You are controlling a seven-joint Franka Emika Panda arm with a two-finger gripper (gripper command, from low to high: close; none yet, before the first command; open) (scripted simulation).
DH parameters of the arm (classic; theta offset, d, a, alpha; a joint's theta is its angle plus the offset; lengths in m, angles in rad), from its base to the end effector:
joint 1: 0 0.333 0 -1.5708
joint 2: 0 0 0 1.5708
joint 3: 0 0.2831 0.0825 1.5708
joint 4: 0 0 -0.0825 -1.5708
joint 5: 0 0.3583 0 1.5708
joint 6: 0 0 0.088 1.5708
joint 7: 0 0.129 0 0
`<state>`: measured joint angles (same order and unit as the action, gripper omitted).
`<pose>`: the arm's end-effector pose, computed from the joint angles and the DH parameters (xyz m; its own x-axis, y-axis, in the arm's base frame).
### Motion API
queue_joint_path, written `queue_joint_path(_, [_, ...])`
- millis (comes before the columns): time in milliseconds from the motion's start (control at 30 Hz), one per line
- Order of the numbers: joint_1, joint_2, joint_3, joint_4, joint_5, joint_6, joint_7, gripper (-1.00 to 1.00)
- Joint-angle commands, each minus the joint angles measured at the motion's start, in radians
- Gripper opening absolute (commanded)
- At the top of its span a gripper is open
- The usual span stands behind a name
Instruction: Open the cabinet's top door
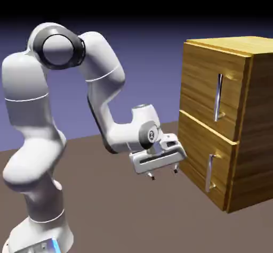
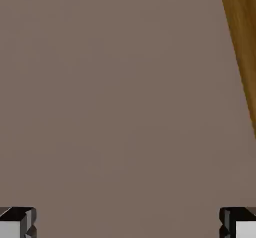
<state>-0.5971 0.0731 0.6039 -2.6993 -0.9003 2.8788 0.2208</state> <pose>0.3939 0.0487 0.1858 0.7936 0.6041 0.0720 0.5705 -0.7802 0.2566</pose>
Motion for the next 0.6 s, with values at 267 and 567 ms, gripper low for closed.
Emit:
queue_joint_path(267, [-0.265,0.280,0.263,0.048,-0.392,-0.069,-0.226,0.00])
queue_joint_path(567, [-0.530,0.559,0.525,0.096,-0.783,-0.138,-0.452,0.00])
